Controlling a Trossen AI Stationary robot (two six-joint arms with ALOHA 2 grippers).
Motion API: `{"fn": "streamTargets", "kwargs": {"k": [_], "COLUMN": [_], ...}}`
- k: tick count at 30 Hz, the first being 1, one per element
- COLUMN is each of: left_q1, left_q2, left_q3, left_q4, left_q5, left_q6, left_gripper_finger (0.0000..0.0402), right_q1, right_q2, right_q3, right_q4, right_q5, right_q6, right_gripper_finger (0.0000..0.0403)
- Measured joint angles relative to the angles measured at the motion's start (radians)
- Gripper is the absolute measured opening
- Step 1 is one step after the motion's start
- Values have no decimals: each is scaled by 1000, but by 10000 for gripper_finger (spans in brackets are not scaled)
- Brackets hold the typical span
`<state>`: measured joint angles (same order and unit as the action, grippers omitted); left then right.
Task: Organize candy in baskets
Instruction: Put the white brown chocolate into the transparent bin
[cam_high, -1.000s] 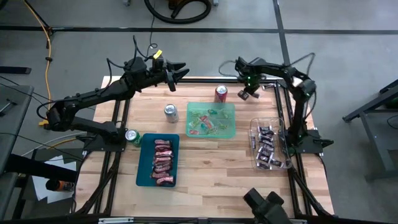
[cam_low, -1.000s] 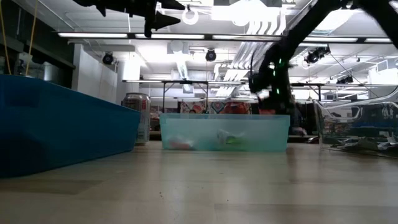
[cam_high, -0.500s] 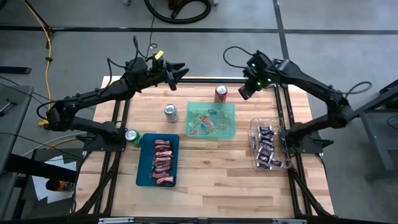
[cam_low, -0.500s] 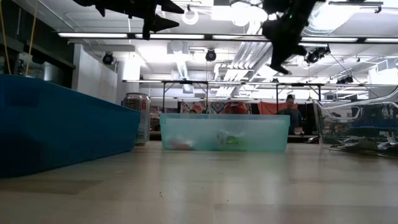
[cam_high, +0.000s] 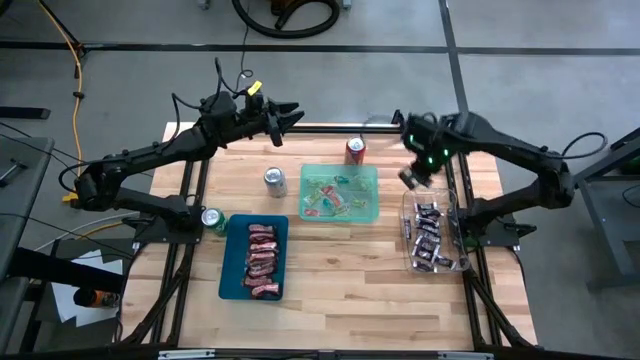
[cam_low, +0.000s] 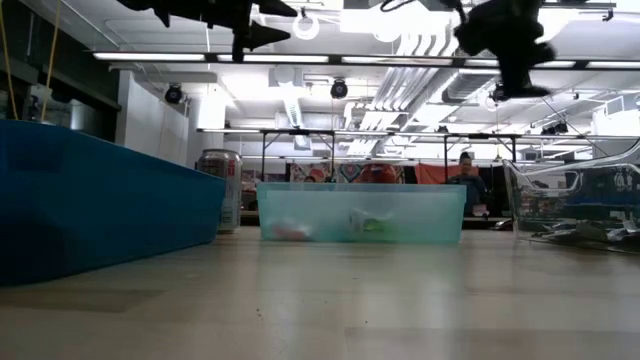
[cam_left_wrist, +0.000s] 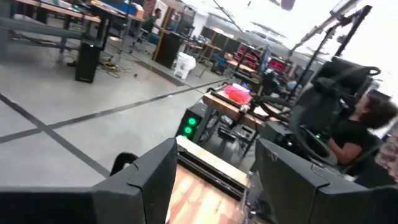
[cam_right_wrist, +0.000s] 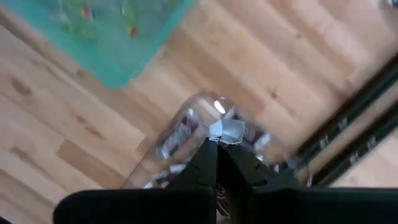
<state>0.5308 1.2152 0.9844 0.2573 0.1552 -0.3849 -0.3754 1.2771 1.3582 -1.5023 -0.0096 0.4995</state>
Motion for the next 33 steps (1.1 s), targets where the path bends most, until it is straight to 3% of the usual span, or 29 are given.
{"fn": "streamTargets", "kwargs": {"k": [7, 11, 18, 23, 28, 33], "left_q1": [0, 0, 0, 0, 0, 0], "left_q2": [0, 0, 0, 0, 0, 0], "left_q3": [0, 0, 0, 0, 0, 0], "left_q4": [-6, -12, -15, -15, -15, -15], "left_q5": [52, 52, 50, 47, 41, 41], "left_q6": [2, 2, 3, 3, 3, 3], "left_gripper_finger": [203, 203, 203, 203, 203, 203], "right_q1": [258, 319, 381, 385, 385, 385], "right_q2": [-72, -183, -360, -365, -360, -360], "right_q3": [-57, -254, -529, -642, -727, -758], "right_q4": [-22, 26, 324, 436, 616, 579], "right_q5": [62, 21, 30, 56, 64, 98], "right_q6": [354, 596, 988, 1097, 1105, 1155], "right_gripper_finger": [0, 0, 0, 0, 0, 4]}}
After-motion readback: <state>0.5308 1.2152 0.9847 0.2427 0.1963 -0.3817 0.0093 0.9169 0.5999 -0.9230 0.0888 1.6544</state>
